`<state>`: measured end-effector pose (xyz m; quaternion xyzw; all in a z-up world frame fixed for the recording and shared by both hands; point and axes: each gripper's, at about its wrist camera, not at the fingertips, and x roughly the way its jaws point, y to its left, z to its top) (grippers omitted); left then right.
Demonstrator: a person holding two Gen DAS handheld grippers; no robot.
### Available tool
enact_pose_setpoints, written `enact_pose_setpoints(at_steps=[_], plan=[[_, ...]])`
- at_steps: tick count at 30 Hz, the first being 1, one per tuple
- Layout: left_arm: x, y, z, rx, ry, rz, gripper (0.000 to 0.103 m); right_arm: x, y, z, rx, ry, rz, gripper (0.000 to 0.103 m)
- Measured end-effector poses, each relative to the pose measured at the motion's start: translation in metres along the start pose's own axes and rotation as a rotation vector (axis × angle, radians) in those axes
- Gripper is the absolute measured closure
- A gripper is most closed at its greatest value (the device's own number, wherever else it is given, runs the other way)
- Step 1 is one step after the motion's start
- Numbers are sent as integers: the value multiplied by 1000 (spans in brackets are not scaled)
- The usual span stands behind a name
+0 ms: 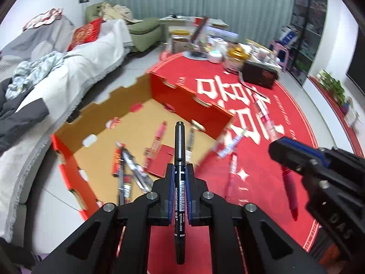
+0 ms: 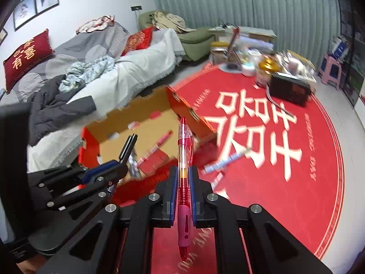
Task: Organize rigid objects
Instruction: 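Lift and carry the black marker and clear red pen with both tools to the box, then lower both held pens into the box and open both tools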
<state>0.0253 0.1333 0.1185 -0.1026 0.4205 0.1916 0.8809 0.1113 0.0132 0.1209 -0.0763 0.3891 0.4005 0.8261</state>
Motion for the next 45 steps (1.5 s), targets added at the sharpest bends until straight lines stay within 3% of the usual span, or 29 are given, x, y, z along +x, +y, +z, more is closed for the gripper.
enact_pose_setpoints(at_steps=[11, 14, 23, 45], plan=[[-3, 48, 42, -58, -30, 66, 94, 14, 52, 71, -83, -48, 69, 92], [11, 58, 48, -74, 2, 78, 94, 29, 59, 78, -98, -20, 71, 92], [60, 89, 33, -138, 132, 95, 94, 85, 63, 65, -98, 117, 66, 92], [97, 109, 12, -188, 220, 81, 94, 135, 72, 55, -123, 210, 52, 92]])
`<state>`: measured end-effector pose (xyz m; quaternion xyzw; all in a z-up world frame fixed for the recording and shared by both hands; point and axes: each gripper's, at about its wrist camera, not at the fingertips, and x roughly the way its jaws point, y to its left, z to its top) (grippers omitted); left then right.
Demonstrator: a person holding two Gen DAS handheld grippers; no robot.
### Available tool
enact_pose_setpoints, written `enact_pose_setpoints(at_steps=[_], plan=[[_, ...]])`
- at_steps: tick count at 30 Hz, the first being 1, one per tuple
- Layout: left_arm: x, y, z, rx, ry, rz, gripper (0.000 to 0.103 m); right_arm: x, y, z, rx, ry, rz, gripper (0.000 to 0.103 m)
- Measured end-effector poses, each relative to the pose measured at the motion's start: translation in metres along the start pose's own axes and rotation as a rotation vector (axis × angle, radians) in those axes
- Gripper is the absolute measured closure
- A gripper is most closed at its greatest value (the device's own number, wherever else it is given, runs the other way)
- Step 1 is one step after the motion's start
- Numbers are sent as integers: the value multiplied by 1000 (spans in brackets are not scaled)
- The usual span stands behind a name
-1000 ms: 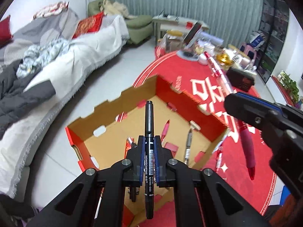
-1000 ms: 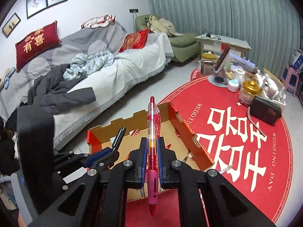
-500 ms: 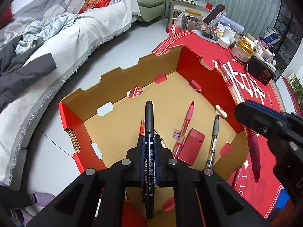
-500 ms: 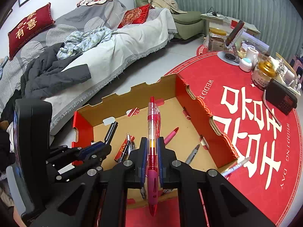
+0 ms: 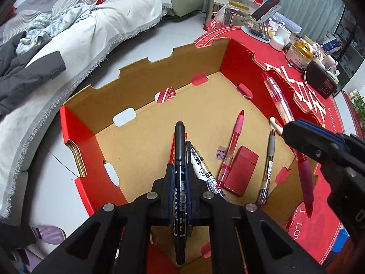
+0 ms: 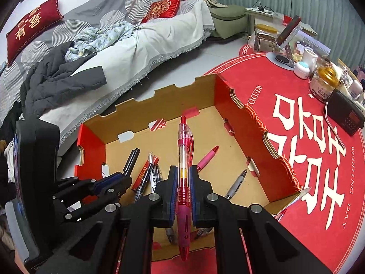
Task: Organize rigid objects
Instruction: 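Lower both held pens into the box and open both tools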
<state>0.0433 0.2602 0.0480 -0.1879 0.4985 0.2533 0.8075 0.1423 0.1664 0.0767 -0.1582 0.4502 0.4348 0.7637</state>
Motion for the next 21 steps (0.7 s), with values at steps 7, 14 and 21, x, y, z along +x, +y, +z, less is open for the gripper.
enact_pose_setpoints(at_steps=[7, 14, 21], plan=[[10, 3, -2, -5, 40, 3, 91, 12, -6, -1, 34, 48, 18, 91], [7, -1, -5, 17, 21, 4, 60, 13, -11, -5, 57, 57, 8, 91], [-3, -1, -7, 17, -9, -2, 56, 6, -15, -9, 79, 52, 4, 91]])
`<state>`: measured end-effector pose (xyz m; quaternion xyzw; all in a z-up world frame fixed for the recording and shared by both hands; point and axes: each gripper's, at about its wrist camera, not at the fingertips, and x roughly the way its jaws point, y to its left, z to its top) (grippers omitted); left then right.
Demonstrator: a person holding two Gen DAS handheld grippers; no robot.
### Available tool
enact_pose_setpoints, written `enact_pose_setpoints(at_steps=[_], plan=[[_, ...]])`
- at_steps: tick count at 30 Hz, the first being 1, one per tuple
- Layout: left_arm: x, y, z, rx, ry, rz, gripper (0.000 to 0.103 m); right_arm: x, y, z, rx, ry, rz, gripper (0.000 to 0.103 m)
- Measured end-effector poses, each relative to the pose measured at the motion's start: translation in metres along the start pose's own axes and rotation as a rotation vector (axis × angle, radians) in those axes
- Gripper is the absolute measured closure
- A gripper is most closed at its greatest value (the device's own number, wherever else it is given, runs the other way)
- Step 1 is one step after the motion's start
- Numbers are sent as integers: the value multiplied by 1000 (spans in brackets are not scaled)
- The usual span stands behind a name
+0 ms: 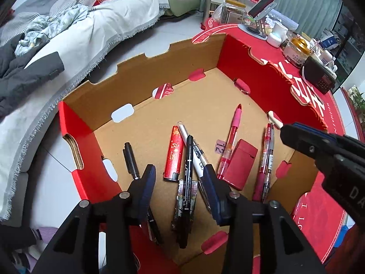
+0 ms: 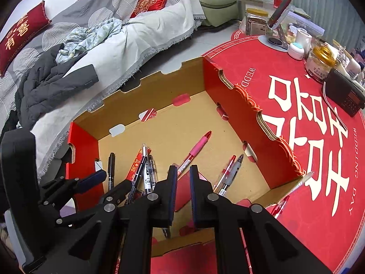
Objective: Organize rigid objects
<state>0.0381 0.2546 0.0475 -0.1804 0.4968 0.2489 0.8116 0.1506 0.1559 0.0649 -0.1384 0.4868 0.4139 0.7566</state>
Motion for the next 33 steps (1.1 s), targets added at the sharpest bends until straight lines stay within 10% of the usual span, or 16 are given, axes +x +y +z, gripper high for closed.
enact_pose_setpoints(at_steps=[14, 21, 33], plan=[[-8, 0, -2, -2, -13, -2, 54, -3, 3, -5, -5, 11, -8, 91], [-16, -4, -4, 34, -48, -13, 23, -3, 3, -6, -6, 13, -8, 91], [-23, -7, -5, 42, -70, -26, 14, -9, 2, -8, -4, 3, -4, 91]])
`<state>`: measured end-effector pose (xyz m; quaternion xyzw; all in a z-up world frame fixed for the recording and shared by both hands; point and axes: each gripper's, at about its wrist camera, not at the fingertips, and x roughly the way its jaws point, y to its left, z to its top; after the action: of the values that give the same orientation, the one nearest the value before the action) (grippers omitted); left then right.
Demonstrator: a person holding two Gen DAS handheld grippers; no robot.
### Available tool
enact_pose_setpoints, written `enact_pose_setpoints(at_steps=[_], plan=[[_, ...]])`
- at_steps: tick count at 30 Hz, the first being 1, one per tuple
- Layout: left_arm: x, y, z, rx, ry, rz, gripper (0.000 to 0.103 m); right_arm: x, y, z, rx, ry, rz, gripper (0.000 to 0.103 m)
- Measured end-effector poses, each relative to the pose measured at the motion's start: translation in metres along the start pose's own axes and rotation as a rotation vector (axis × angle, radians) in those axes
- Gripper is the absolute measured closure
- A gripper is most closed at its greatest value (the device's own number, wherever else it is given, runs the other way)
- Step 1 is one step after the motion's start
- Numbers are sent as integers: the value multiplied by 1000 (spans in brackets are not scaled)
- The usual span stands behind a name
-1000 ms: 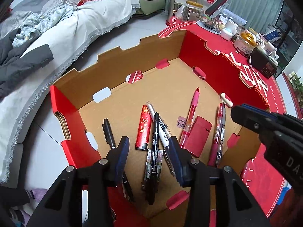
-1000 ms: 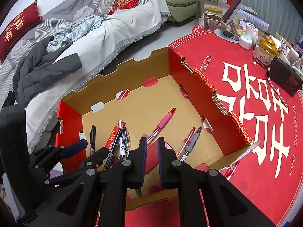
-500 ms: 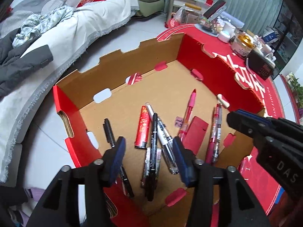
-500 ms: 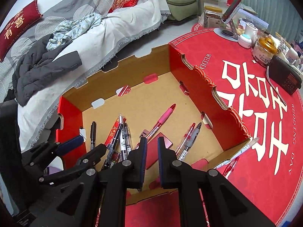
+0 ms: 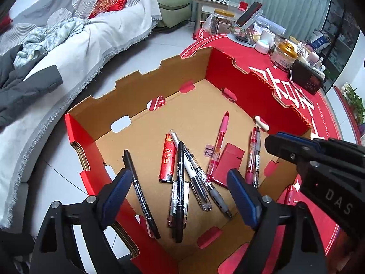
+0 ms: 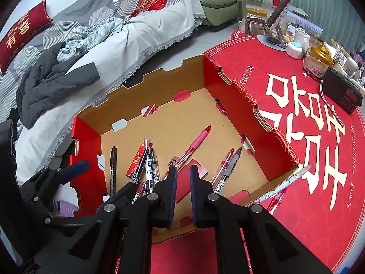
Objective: Organize rigid objects
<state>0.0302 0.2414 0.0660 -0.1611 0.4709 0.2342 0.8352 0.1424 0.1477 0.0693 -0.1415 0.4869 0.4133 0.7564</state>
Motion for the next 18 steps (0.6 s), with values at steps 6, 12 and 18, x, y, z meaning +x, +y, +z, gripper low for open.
enact_pose_setpoints(at_steps=[6, 12, 18], plan=[[-8, -1, -1, 2, -30, -34, 4, -2, -1, -1, 3, -3, 2, 91], [-12, -1, -1, -3, -43, -37, 1, -5, 0, -1, 1, -7, 6, 91], [-15, -4, -2, 13, -60, -16, 1, -7, 0, -1, 2, -9, 5, 91]])
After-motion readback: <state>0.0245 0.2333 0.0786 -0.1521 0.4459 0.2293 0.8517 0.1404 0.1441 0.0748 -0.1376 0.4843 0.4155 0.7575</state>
